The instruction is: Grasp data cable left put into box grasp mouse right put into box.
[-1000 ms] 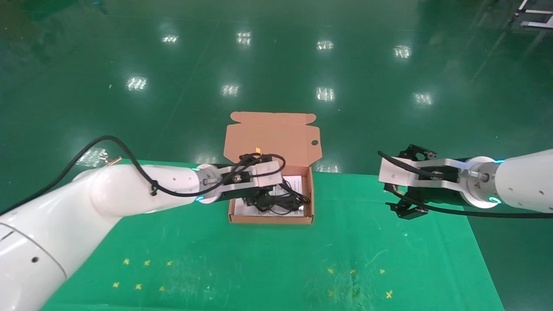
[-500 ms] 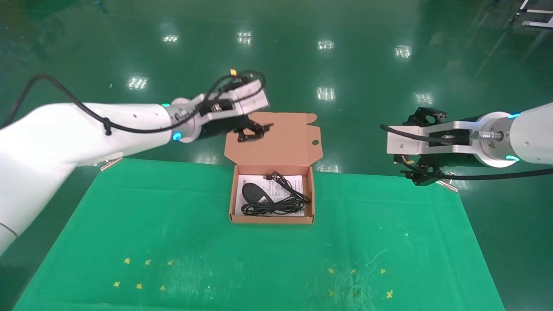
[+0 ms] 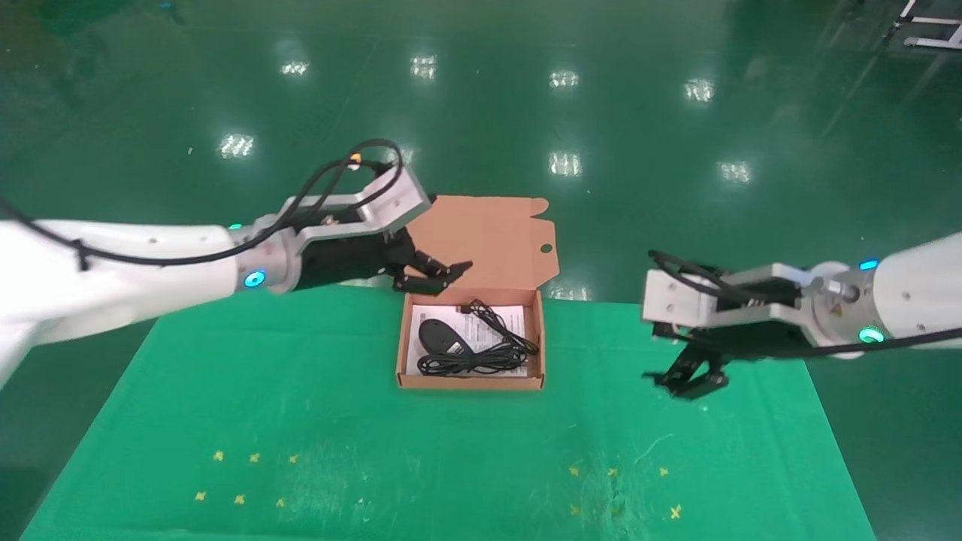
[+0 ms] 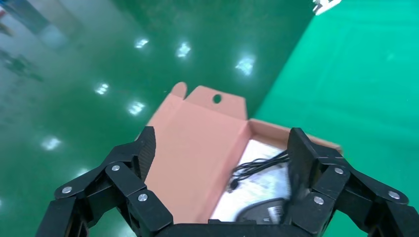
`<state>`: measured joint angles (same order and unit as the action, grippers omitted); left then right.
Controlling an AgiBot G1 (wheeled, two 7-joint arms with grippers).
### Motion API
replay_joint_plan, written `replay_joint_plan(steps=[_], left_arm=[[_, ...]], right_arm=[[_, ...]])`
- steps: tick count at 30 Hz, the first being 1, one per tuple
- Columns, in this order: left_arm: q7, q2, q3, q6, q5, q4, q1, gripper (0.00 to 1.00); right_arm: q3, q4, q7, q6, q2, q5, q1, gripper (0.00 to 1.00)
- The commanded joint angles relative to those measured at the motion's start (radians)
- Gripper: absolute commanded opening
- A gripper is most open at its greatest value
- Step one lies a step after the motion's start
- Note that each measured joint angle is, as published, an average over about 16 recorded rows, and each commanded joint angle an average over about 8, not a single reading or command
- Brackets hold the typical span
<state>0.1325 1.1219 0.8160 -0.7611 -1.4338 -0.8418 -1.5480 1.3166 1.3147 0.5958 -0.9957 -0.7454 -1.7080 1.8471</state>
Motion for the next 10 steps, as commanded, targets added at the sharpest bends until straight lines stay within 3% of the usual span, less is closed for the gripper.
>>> replay_joint_plan(steps=[1, 10], left_arm=[[0.002, -0.023, -0.024, -0.032, 0.031, -0.020, 0.021, 1.00], [0.013, -0.117, -0.123, -0.169, 0.161, -0.102, 0.109, 1.00]], right_arm=[[-0.045, -0.001, -0.018, -0.022, 0.006, 0.043, -0.034, 1.00], [-0.237, -0.007, -0.093, -0.114, 0.031, 0.223, -0.176, 1.00]])
